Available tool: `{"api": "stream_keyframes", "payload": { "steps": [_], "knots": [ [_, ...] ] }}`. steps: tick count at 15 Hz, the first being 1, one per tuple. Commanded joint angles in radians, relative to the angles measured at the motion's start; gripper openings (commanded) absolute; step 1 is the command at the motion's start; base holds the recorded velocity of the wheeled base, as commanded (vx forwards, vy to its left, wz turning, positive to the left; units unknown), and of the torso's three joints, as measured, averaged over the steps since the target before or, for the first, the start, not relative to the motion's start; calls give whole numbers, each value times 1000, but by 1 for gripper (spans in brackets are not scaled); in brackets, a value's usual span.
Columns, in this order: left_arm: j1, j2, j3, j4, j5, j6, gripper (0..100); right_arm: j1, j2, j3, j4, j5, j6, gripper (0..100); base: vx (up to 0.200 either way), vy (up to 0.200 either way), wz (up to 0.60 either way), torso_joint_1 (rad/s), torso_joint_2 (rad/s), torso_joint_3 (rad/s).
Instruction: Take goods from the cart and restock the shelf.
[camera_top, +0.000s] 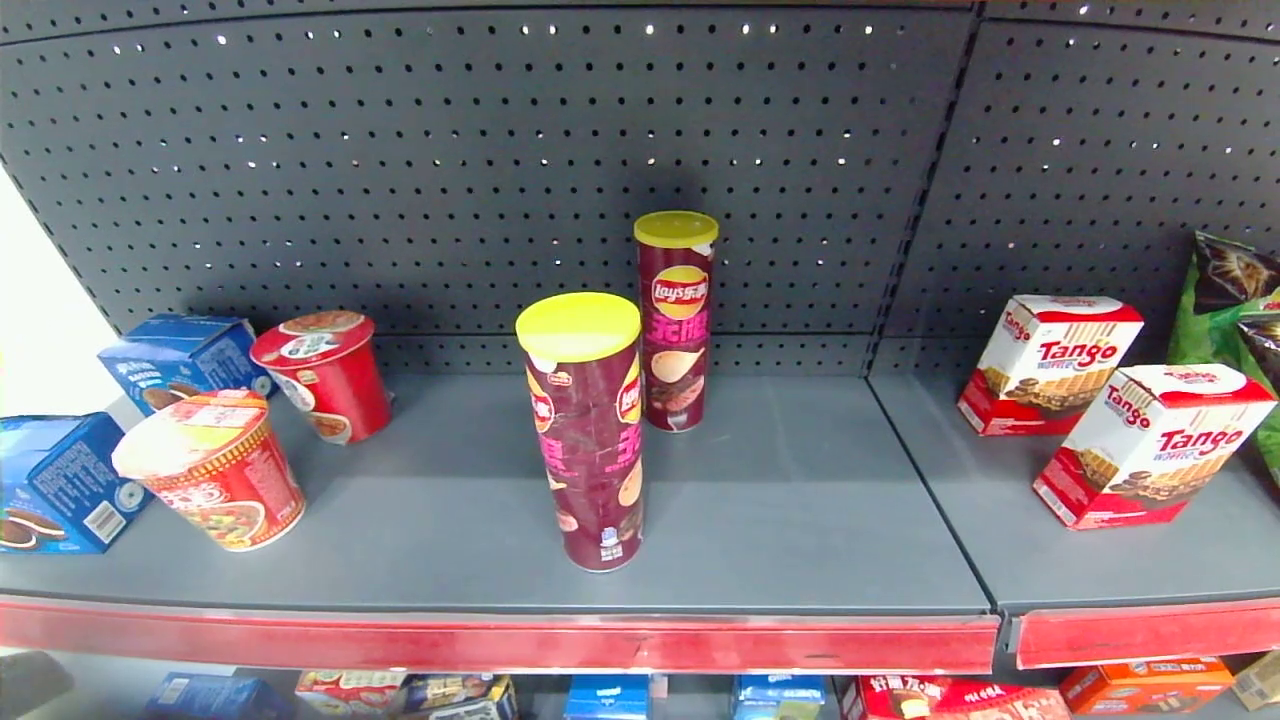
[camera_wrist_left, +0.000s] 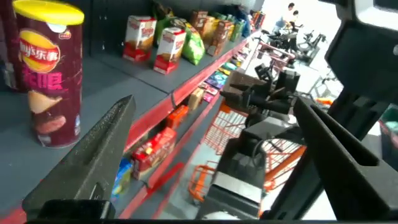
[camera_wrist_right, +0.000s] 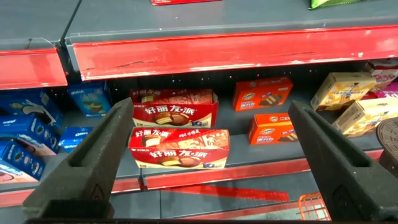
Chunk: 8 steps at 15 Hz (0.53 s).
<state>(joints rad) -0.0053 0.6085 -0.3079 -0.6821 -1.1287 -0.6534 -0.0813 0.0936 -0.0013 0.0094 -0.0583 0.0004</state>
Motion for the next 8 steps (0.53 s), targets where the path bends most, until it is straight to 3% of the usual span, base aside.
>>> {"api": "stream_keyframes", "payload": {
  "steps": [1, 2, 4, 8],
  "knots": [
    [4, -26, -82, 127, 1, -6, 100, 0, 1, 0, 0, 0, 1, 100, 0, 0, 0, 0, 0, 0],
    [4, -32, -102, 191, 12, -23, 100, 0, 1, 0, 0, 0, 1, 100, 0, 0, 0, 0, 0, 0],
    [7, -35, -116, 259, 37, -104, 100, 0, 1, 0, 0, 0, 1, 100, 0, 0, 0, 0, 0, 0],
    [25, -47, -122, 256, 24, -115, 100, 0, 1, 0, 0, 0, 1, 100, 0, 0, 0, 0, 0, 0]
  ]
}}
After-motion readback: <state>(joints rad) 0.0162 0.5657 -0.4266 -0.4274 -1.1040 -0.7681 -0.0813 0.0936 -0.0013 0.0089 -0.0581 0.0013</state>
